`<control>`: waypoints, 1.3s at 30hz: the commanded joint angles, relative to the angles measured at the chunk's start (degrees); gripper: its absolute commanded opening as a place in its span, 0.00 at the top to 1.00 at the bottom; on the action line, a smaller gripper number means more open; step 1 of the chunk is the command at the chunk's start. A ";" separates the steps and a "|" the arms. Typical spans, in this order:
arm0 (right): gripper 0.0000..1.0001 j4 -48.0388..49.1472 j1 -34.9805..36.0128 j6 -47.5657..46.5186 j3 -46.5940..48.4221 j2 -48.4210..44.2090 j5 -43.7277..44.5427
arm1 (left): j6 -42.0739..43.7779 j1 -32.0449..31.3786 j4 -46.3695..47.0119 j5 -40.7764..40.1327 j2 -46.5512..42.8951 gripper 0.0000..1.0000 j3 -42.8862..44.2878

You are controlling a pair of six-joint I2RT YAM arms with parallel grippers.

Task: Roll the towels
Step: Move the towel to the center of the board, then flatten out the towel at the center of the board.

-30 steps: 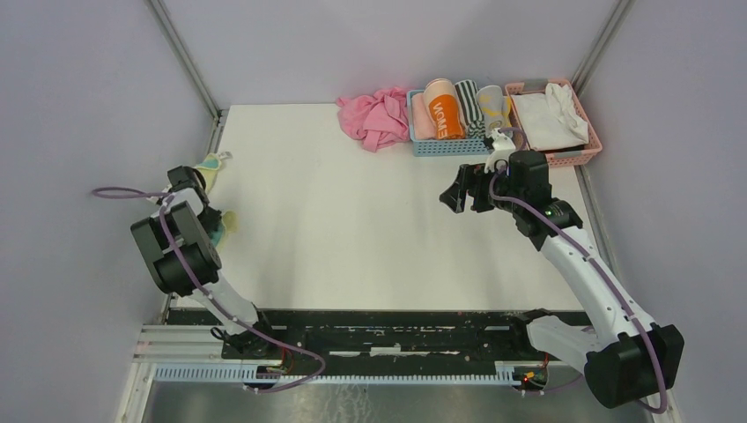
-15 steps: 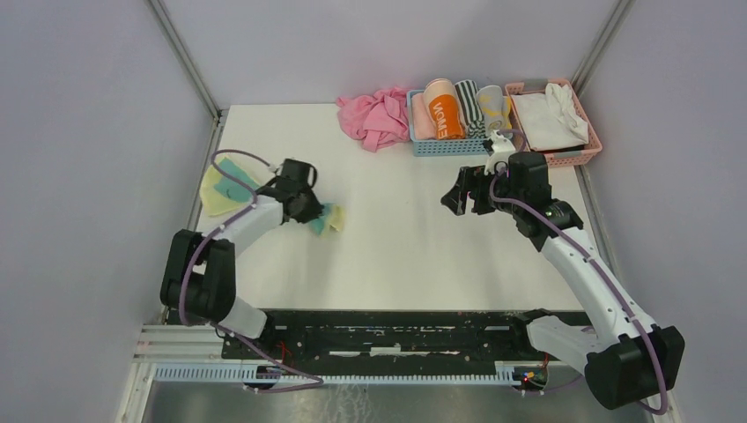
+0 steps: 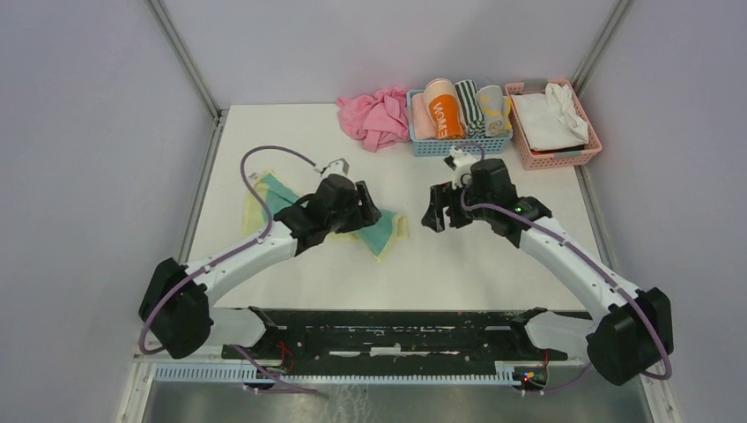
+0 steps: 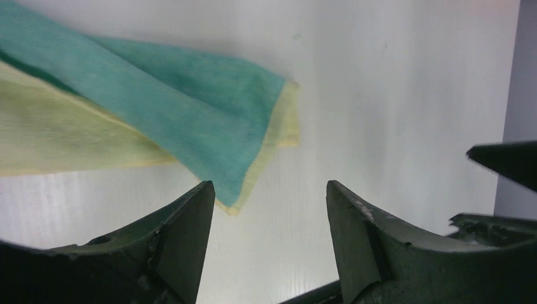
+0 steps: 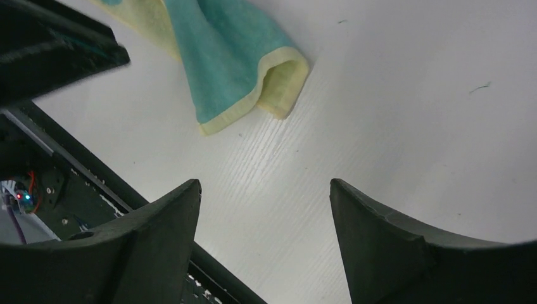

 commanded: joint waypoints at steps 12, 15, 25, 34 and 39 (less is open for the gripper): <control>0.31 6.31 27.75 -3.51 8.69 24.81 22.64 | 5.07 27.14 10.31 0.32 4.02 0.27 -8.48; 0.36 5.26 31.02 -5.22 12.26 30.28 25.50 | 5.83 27.89 10.42 -0.09 6.99 0.27 -8.68; 0.50 4.81 33.94 -8.02 18.01 41.70 30.80 | 6.20 27.98 13.40 3.14 10.87 0.27 -13.29; 1.00 -2.66 33.84 -4.69 10.38 31.44 33.28 | 5.46 25.81 14.39 9.13 8.83 0.27 -18.74; 1.00 -10.57 28.88 -3.08 9.65 20.07 29.56 | 3.51 21.66 14.33 11.61 3.69 0.27 -22.36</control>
